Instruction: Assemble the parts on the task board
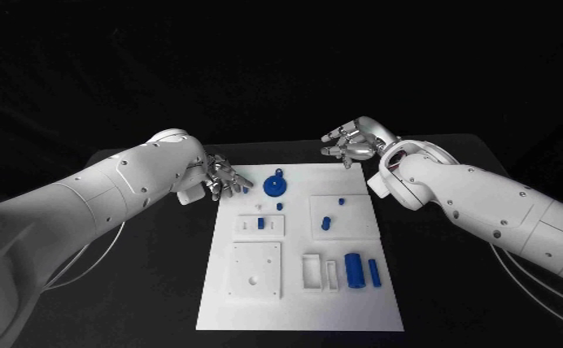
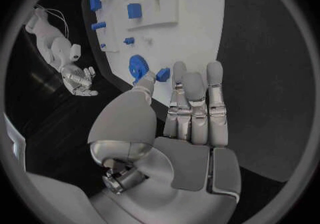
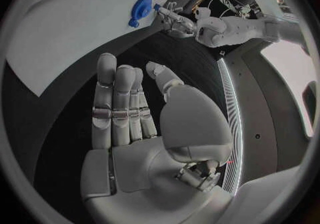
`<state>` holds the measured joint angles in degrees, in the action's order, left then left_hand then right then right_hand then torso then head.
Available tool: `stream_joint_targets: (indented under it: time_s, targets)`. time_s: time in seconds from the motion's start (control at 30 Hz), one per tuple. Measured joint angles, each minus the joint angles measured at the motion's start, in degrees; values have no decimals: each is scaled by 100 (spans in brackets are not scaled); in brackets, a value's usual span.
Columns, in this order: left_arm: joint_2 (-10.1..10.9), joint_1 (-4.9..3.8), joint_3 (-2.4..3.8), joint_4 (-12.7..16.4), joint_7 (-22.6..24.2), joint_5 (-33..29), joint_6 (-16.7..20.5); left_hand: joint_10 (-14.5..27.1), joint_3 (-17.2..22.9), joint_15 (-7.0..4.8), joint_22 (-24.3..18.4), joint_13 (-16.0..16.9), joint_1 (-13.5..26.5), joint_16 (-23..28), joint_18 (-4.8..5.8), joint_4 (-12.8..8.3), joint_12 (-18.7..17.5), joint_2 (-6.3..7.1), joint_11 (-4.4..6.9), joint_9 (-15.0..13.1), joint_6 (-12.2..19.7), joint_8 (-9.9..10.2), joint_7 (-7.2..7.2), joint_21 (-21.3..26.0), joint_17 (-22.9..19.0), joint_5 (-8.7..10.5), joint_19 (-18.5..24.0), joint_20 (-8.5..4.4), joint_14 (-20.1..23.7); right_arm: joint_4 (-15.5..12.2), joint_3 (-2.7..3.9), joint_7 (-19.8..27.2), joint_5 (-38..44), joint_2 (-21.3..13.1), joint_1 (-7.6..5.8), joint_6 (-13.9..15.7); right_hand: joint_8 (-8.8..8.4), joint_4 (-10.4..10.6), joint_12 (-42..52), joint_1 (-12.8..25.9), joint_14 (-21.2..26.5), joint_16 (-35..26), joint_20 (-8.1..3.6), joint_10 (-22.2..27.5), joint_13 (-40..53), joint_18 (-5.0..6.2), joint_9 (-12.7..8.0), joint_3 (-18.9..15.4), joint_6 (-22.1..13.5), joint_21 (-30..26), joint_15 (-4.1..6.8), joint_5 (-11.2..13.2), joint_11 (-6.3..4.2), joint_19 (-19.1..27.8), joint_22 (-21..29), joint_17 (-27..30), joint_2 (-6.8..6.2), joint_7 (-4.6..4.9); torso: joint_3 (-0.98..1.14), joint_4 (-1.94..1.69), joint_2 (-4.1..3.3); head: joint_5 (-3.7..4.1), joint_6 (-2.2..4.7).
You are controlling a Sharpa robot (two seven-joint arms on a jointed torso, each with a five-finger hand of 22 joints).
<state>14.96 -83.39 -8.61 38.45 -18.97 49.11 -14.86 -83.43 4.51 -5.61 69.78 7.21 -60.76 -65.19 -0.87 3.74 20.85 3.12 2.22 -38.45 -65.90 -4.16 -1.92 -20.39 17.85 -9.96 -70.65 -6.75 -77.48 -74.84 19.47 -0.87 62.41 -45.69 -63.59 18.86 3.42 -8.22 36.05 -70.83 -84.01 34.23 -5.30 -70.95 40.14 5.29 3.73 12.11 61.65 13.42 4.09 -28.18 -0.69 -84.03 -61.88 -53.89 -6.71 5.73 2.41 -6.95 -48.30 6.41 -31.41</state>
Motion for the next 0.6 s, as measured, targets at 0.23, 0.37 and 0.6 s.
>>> stream_joint_targets:
  time_s: [0.23, 0.37, 0.6]
  targets:
    - [-18, 8, 0, 0, 10, -3, -20, 0, -27, -11, 33, -6, -41, 0, 0, -81, 0, -82, 0, 12, 0, 0, 0, 28, 0, 0, -21, -21, 11, 1, 1, -1, 1, 5, -5, 0, 0, 0, 0, 0, 0, 0, 0, 0, 0, 0, 0, 0, 0, 0, 0, 0, 0, 0, 0, 0, 0, 0, -6, -7, 6, 5, -14]
    - [-24, 9, 0, 0, 18, -16, -33, 0, -111, -20, 75, -22, -82, 0, 0, -182, -39, -220, 0, 47, 21, 0, 21, 68, 0, 0, -21, -21, 20, 3, 1, -2, 2, 8, -8, 0, 0, 0, 0, 0, 0, 0, 0, 0, 0, 0, 0, 0, 0, 0, 0, 0, 0, 0, 1, 0, 0, 0, -8, -9, 8, 5, -17]
    - [-33, 10, 0, -4, 48, -57, -56, 22, -110, -1, 124, -73, -209, -23, 0, -333, -124, -440, -21, 157, 82, 21, 0, 130, 1, -23, -42, -1, 41, 10, 2, -4, 3, 14, -11, 0, 0, 0, 0, 0, 0, 0, 0, 0, -1, 0, 0, 0, 0, 0, 0, 0, 0, 0, 1, -1, 0, 0, -9, -10, 8, 3, -16]
